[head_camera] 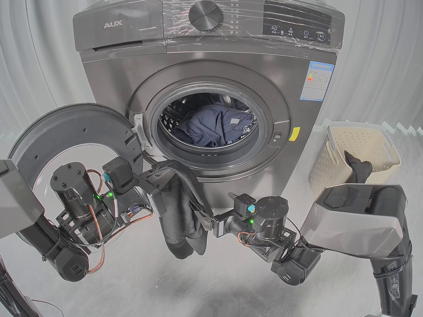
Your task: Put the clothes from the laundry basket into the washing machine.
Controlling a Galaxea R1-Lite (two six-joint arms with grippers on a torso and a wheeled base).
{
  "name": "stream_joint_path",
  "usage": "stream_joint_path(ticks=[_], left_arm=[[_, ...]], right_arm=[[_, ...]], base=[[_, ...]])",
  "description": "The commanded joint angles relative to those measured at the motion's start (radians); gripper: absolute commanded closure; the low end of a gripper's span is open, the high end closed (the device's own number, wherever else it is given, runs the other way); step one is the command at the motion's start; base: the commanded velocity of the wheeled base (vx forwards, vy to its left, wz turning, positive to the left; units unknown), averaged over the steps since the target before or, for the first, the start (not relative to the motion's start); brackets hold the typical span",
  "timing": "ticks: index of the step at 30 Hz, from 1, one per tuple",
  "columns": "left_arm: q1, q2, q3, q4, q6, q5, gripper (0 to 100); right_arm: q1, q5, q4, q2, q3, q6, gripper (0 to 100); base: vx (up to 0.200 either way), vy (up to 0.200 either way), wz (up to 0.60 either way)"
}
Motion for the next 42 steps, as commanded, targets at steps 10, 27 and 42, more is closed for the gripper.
stream_joint_path(ticks=[10, 27, 42], left_arm=[[0.000, -0.002, 0.000, -0.002, 0.000, -0.001, 100], [0.000, 0.007, 0.014, -0.002, 0.000, -0.004, 100], [0.013, -0.073, 0.028, 0.000, 0.000, -0.009, 100]], right_arm=[[0.014, 0.003, 0.001, 0.058, -0.055, -0.006, 0], [0.023, 0.012, -0.015, -0.062, -0.038, 0.001, 100], [-0.083, 0.032, -0.018, -0.474, 0.254, 0.001, 100]], base=[[0.000, 0.000, 0.00], [0.000, 0.000, 0.00], [0.000, 0.000, 0.00]])
